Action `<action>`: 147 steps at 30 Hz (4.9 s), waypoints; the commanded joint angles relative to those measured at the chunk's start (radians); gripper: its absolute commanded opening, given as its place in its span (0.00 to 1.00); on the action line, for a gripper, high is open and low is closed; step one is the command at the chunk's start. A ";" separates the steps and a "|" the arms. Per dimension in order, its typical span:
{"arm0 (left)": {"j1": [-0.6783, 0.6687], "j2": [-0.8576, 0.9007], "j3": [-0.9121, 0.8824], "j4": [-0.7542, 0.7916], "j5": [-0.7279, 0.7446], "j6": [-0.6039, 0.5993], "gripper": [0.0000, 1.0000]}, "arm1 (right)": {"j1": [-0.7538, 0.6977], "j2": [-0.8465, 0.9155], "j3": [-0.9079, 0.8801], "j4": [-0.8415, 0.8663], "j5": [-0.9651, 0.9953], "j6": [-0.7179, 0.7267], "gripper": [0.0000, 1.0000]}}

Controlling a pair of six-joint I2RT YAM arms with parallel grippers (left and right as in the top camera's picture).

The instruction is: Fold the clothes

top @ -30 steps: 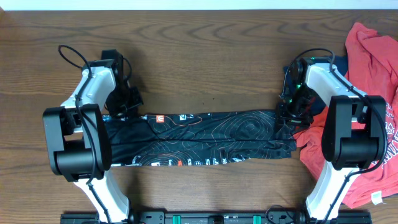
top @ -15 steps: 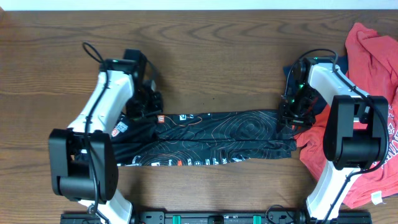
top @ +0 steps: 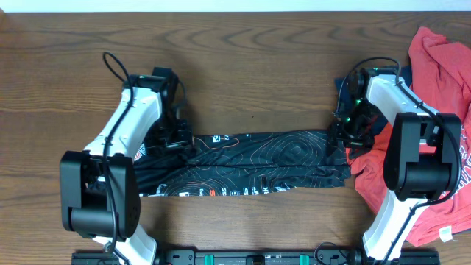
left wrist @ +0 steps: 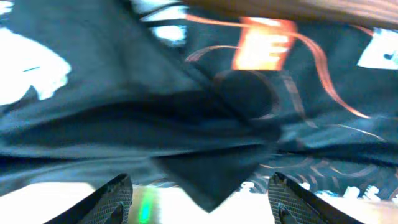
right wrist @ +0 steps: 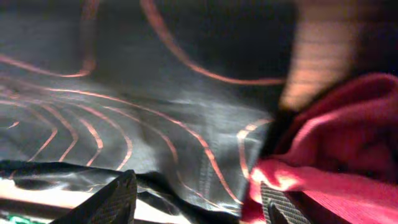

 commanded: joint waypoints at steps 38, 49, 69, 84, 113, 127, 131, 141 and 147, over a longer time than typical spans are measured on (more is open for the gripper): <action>0.133 -0.185 0.001 -0.016 -0.082 -0.031 0.73 | -0.035 -0.059 -0.232 0.282 -0.051 0.000 0.01; 0.197 -0.200 0.002 -0.024 -0.082 -0.031 0.73 | -0.091 -0.209 -0.088 0.229 -0.051 -0.018 0.01; 0.198 -0.200 0.001 -0.027 -0.082 -0.001 0.73 | 0.315 -0.209 0.034 0.169 -0.056 0.123 0.01; 0.198 -0.200 0.001 -0.031 -0.082 -0.001 0.73 | 0.402 -0.210 0.034 0.194 -0.049 0.162 0.01; 0.198 -0.200 0.001 -0.031 -0.082 -0.001 0.73 | 0.605 -0.210 0.034 0.232 -0.001 0.103 0.40; 0.198 -0.200 0.001 -0.031 -0.082 -0.001 0.73 | 0.371 -0.213 -0.065 0.142 0.229 0.255 0.34; 0.198 -0.200 0.001 -0.031 -0.082 -0.001 0.73 | 0.301 -0.213 -0.185 0.203 0.229 0.256 0.34; 0.197 -0.200 0.001 -0.039 -0.082 -0.001 0.73 | -0.069 -0.213 -0.240 0.283 0.384 0.308 0.35; 0.198 -0.200 0.001 -0.040 -0.082 -0.001 0.73 | -0.305 -0.214 -0.090 0.235 0.372 0.309 0.38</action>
